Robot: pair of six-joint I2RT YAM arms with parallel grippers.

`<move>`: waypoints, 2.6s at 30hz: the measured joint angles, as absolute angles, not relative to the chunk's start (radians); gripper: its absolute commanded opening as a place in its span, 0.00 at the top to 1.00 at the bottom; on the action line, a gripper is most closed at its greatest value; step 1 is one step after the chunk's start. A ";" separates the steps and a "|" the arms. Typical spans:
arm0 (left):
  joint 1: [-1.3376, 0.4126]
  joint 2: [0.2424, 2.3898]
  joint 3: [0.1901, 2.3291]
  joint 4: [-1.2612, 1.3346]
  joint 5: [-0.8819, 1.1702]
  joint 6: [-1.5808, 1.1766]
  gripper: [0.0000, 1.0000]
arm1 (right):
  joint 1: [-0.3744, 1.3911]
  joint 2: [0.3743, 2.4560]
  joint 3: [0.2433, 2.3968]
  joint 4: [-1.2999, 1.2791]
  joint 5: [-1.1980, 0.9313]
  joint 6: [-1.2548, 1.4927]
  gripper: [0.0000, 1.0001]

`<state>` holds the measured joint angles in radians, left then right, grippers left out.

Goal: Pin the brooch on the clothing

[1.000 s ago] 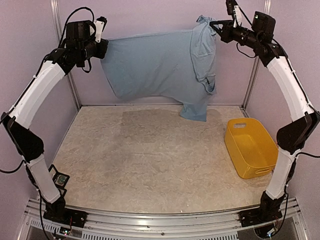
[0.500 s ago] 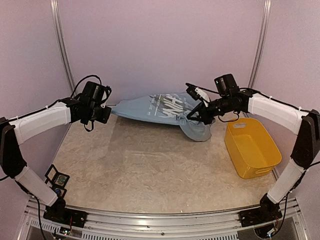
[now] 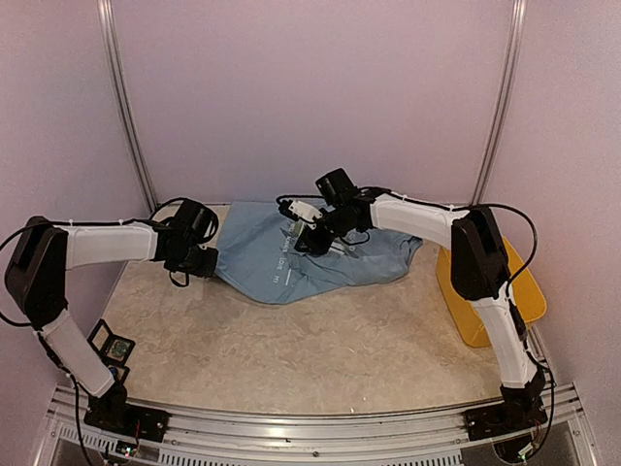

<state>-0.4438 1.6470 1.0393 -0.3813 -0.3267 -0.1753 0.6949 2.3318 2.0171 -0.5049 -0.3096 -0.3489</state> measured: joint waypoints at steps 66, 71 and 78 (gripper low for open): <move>-0.421 1.736 1.029 -0.322 -0.236 -0.156 1.00 | 0.870 2.555 2.112 -0.346 0.238 -0.031 0.99; -0.420 1.736 1.029 -0.321 -0.237 -0.156 1.00 | 0.869 2.555 2.119 -0.357 0.222 -0.036 1.00; -0.420 1.728 1.005 -0.304 -0.255 -0.168 1.00 | 0.854 2.465 2.063 -0.422 0.075 -0.067 1.00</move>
<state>-0.4202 1.7283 1.0050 -0.3038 -0.2550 -0.1677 0.8539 2.4645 2.0632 -0.4221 0.0746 -0.0673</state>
